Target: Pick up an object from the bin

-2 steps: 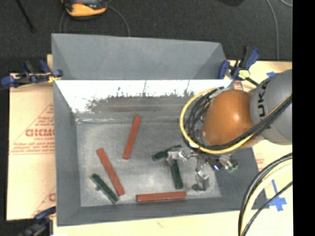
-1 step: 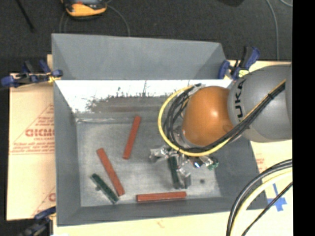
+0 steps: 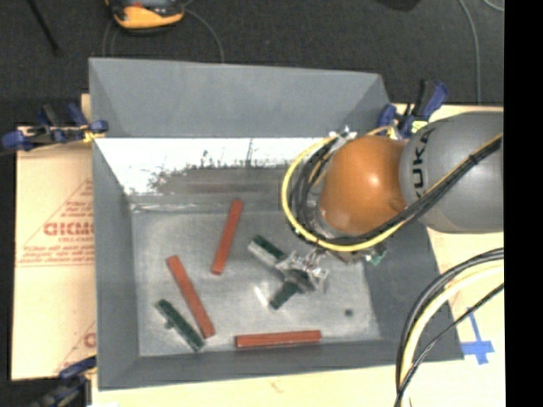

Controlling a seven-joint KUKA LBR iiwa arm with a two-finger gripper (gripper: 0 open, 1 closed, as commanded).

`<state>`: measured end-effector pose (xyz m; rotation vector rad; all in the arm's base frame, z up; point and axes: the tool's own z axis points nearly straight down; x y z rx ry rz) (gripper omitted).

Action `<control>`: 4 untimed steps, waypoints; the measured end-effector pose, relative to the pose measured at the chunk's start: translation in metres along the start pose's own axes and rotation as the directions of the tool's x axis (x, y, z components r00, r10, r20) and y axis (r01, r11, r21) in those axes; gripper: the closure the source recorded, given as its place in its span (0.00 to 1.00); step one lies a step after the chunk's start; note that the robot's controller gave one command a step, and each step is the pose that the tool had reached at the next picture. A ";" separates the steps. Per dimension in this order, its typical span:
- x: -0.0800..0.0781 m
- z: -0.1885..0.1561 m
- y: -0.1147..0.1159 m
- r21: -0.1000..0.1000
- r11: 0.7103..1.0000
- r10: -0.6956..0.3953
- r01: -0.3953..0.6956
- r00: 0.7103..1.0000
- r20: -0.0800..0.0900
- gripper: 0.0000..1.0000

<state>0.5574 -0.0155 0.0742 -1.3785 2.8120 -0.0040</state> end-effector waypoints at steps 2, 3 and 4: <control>0.002 0.003 0.001 -0.004 1.000 -0.004 0.004 1.000 -0.005 1.00; 0.002 0.003 0.001 -0.004 1.000 -0.004 0.004 1.000 -0.005 1.00; -0.036 -0.148 -0.019 0.000 1.000 -0.016 0.016 1.000 -0.001 1.00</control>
Offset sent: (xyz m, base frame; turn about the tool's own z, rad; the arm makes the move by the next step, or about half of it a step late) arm 0.0000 0.0000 0.0000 0.0000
